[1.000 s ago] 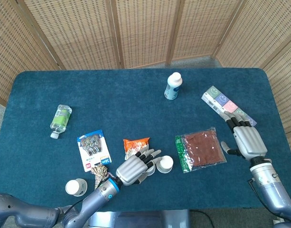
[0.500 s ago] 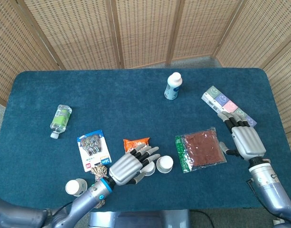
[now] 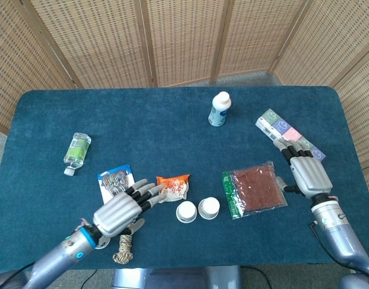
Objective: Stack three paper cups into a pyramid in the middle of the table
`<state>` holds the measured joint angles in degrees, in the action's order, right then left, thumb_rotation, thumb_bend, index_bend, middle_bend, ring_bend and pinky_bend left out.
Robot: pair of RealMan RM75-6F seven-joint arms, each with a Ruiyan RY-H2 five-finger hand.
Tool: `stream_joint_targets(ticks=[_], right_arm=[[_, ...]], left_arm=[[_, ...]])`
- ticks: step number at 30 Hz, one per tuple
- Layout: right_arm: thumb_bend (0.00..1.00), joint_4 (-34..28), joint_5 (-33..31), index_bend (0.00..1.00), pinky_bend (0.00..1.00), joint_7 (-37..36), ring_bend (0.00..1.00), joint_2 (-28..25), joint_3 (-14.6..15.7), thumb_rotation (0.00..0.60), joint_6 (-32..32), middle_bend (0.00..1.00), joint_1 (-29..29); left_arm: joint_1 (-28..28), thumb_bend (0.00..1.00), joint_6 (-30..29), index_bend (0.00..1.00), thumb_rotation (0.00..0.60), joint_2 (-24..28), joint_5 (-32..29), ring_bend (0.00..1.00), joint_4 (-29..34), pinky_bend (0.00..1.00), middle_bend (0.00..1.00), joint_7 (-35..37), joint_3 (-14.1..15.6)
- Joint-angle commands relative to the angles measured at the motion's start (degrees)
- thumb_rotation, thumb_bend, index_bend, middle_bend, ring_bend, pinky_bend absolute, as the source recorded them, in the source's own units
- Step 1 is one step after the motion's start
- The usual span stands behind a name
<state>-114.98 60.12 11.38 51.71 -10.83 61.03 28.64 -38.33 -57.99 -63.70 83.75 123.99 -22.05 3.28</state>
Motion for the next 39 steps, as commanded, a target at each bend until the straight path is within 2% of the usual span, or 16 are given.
stream_joint_targets(ticks=[1,6,11,19,22,31,39], right_arm=[[0.42,0.2,-0.7,0.0,0.03,0.7,0.0,0.6,-0.2,0.6,-0.3,0.0,0.6],[0.42,0.3,-1.9,0.0,0.03,1.9,0.0,1.5,-0.3,0.6,-0.4,0.0,1.5],[0.42,0.1,-2.7,0.0,0.03,2.8,0.0,1.9,-0.3,0.6,-0.1,0.0,1.9],[0.42,-0.5,-3.6,0.0,0.03,3.8,0.0,2.0,-0.3,0.6,0.3,0.0,2.4],[0.42,-0.6,-3.8,0.0,0.03,4.1,0.0,2.1,-0.3,0.6,0.4,0.0,2.6],[0.43,-0.5,-4.7,0.0,0.03,4.9,0.0,2.9,-0.3,0.6,0.1,0.0,3.5],[0.43,0.0,-5.4,0.0,0.03,5.4,0.0,3.9,-0.1,0.6,-0.1,0.0,4.1]], left_arm=[[2.0,0.55,0.6,0.0,0.6,7.0,5.3,0.0,2.6,0.0,0.0,4.8,4.1],[4.2,0.55,0.1,0.0,0.6,11.3,9.7,0.0,2.5,0.0,0.0,7.2,7.1],[6.4,0.5,-0.7,0.0,0.6,13.7,12.2,0.0,2.5,0.0,0.0,8.3,9.0],[10.0,0.37,-2.1,0.0,0.6,16.7,13.3,0.0,1.4,0.0,0.0,9.8,11.1],[11.1,0.36,-2.0,0.01,0.6,18.2,13.4,0.0,1.2,0.0,0.0,10.4,12.0],[14.2,0.36,-0.4,0.03,0.6,20.5,10.3,0.0,-0.4,0.0,0.0,9.4,13.4],[15.6,0.36,3.3,0.06,0.6,17.5,4.3,0.0,-1.9,0.0,0.0,3.6,12.8]])
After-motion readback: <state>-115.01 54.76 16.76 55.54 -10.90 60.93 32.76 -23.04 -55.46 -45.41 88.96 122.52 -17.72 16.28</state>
